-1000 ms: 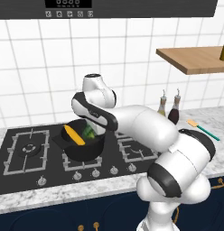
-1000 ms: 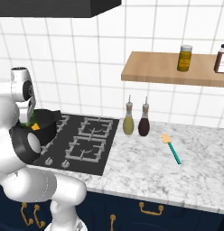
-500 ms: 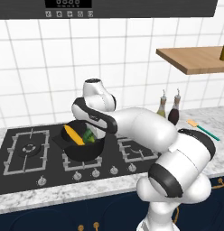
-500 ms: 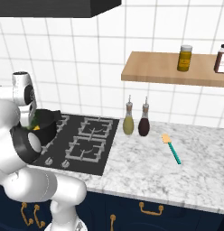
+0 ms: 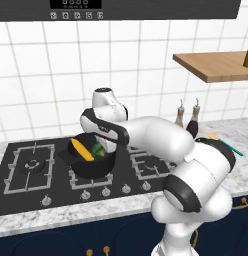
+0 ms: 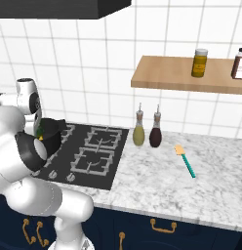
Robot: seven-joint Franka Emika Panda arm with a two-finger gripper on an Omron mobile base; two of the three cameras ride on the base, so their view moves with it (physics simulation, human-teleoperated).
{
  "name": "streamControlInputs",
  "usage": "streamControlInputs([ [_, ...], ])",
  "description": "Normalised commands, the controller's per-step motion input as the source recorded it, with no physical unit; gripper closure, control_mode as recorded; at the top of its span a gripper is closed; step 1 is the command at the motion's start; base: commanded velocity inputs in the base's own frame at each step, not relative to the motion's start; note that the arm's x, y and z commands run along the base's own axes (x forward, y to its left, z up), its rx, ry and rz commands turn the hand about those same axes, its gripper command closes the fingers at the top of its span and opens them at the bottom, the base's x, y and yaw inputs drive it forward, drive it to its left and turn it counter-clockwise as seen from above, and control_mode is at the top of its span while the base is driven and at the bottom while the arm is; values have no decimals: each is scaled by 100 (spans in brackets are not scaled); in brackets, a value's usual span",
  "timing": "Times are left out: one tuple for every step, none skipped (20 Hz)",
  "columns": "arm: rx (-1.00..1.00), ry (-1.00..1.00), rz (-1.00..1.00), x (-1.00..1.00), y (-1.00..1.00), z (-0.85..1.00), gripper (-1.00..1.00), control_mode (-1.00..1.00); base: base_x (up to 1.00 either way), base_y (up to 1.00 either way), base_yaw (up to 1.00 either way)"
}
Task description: Put the corn and broccoli in the pot. Retrieve the spatula and lightly stir the vegetables in the pot.
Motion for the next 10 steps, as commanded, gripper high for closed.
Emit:
streamControlInputs([
  [-2, 0, 0, 21, 10, -5, 100, -100, 0, 0, 0],
  [-3, 0, 0, 21, 13, -6, 100, -100, 0, 0, 0],
  [-3, 0, 0, 23, 12, -6, 100, -100, 0, 0, 0],
  [-3, 0, 0, 22, 13, -6, 100, -100, 0, 0, 0],
  [-4, 0, 0, 22, 14, -6, 100, -100, 0, 0, 0],
  [-3, 0, 0, 21, 11, -4, 100, -100, 0, 0, 0],
  [-3, 0, 0, 18, 9, -3, 100, -100, 0, 0, 0],
  [-4, 0, 0, 19, 9, -3, 100, -100, 0, 0, 0],
  [-3, 0, 0, 19, 3, -1, 100, -100, 0, 0, 0],
  [-1, 0, 0, 19, 0, -1, 100, -100, 0, 0, 0],
])
